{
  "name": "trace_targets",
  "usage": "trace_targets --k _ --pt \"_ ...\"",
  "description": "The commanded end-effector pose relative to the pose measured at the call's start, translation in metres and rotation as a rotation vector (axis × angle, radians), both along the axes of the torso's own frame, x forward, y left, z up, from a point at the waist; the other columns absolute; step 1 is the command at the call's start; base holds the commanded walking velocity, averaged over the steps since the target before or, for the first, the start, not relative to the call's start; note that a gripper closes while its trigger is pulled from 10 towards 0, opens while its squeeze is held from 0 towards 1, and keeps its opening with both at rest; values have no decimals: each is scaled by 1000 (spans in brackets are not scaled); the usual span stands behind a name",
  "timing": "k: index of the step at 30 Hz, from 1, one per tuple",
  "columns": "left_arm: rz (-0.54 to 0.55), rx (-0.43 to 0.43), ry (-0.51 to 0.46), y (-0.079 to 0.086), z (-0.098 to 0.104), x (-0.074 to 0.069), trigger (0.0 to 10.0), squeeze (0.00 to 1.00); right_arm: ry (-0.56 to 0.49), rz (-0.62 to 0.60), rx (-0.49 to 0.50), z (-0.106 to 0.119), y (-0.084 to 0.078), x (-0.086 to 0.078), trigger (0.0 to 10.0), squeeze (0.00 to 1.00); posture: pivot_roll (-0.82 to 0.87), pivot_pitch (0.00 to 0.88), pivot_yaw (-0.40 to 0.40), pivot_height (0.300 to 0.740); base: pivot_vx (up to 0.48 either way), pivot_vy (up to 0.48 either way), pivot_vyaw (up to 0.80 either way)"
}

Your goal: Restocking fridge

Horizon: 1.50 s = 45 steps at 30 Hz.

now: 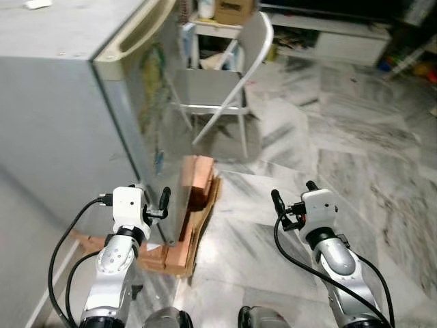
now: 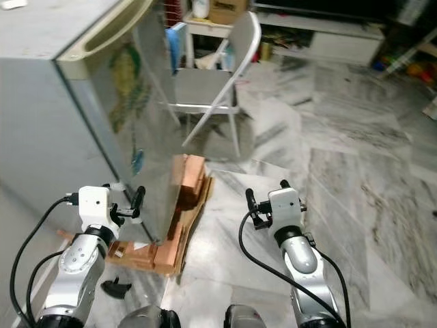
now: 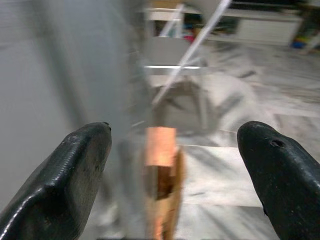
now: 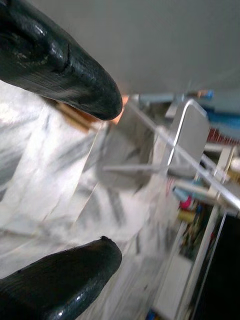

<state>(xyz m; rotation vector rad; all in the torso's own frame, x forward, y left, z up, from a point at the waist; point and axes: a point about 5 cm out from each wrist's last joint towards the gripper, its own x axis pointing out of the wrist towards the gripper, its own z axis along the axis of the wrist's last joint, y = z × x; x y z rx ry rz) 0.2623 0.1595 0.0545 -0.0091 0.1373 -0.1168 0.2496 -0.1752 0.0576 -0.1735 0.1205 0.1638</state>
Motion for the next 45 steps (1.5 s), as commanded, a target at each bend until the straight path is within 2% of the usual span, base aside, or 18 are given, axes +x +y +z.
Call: trace_targets --k 1,3,8,16,20,22,24,28,31,33,36,40,41,43,45 --pt "8 -5 -15 1 4 7 10000 0 4 -1 -4 1 -1 0 10000 0 2 54 -24 740 0 0 -800" --pt "9 -3 -18 1 4 8 10000 0 4 -1 -4 1 -1 0 10000 0 1 54 -24 740 0 0 -800" --pt "76 39 -53 17 12 25 10000 0 -1 6 -1 3 -2 -2 10000 0 -14 56 -22 740 0 0 -385" --pt "67 40 -51 17 11 25 10000 0 16 7 -3 1 -4 -5 10000 0 -17 60 -20 740 0 0 0" --pt "77 49 -41 18 6 20 10000 0 64 81 50 -2 3 -10 10000 0 -16 61 -22 740 0 0 0" --pt "124 70 -49 25 6 16 10000 0 139 266 112 -6 19 -24 10000 0 -17 63 -22 740 0 0 0" --pt "140 91 -42 28 5 14 10000 0 156 312 105 -8 21 -28 10000 0 -15 65 -23 740 0 0 0" --pt "160 126 -23 33 2 13 10000 0 172 323 111 -9 20 -28 10000 0 -16 66 -23 740 0 0 0" --pt "229 187 -22 51 6 21 10000 0 183 336 109 -10 21 -28 10000 0 -19 64 -23 740 0 0 0" --pt "253 172 -7 57 7 24 10000 0 190 339 109 -11 21 -28 10000 0 -19 63 -23 740 0 0 0" --pt "228 150 -13 57 10 26 10000 0 202 349 111 -12 20 -30 10000 0 -19 63 -21 740 0 0 0" --pt "155 128 27 45 3 19 10000 0 210 352 109 -12 19 -31 10000 0 -19 63 -17 740 0 0 0" --pt "137 126 41 43 0 17 10000 0 211 354 110 -12 19 -31 10000 0 -19 62 -16 740 0 0 0" --pt "89 124 93 32 -13 4 10000 0 219 378 110 -13 21 -31 10000 0 -17 62 -16 740 0 0 0" --pt "112 129 88 34 -14 2 10000 0 220 392 113 -12 22 -32 10000 0 -17 63 -17 740 0 0 0"
